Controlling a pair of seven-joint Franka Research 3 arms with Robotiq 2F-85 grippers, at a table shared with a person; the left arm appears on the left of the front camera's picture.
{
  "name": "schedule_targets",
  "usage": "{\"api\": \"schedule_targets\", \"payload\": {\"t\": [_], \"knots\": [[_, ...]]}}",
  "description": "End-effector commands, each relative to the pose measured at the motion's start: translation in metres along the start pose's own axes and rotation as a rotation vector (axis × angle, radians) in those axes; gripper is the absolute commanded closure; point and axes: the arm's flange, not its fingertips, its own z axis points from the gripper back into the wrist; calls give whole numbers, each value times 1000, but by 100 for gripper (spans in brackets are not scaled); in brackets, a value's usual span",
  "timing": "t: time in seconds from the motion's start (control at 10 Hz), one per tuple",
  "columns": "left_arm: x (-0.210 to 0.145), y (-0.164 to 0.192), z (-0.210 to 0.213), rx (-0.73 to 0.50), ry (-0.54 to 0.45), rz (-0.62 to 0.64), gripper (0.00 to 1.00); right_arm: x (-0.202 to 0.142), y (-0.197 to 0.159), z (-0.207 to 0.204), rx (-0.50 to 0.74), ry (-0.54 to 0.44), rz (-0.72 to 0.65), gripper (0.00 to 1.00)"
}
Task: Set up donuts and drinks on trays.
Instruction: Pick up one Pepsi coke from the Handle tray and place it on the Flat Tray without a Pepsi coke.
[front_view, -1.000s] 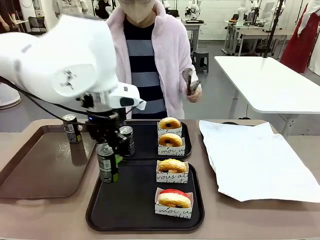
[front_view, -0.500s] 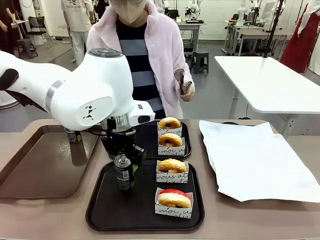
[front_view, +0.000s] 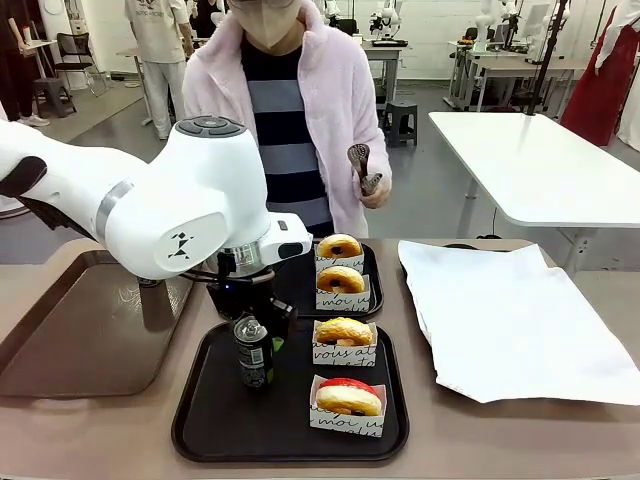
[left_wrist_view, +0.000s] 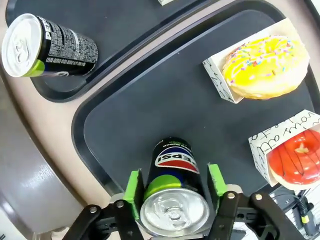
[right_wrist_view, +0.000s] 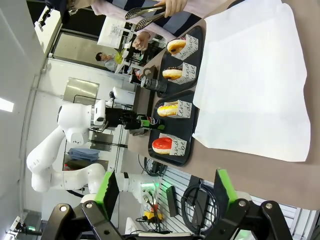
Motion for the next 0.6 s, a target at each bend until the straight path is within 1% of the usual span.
{"api": "schedule_targets", "payload": {"t": [0.0, 0.1, 0.2, 0.3, 0.5], "knots": [[-1, -3, 3, 5, -31, 29, 0, 3, 2, 0, 26, -18, 16, 0], [-2, -3, 5, 5, -28, 41, 19, 3, 2, 0, 26, -18, 16, 0], [-1, 0, 9, 3, -21, 61, 11, 3, 2, 0, 26, -18, 16, 0], [-1, 3, 17, -3, -29, 86, 0, 3, 2, 0, 26, -18, 16, 0], [-2, 7, 56, 8, -23, 100, 0, 3, 2, 0, 26, -18, 16, 0]]}}
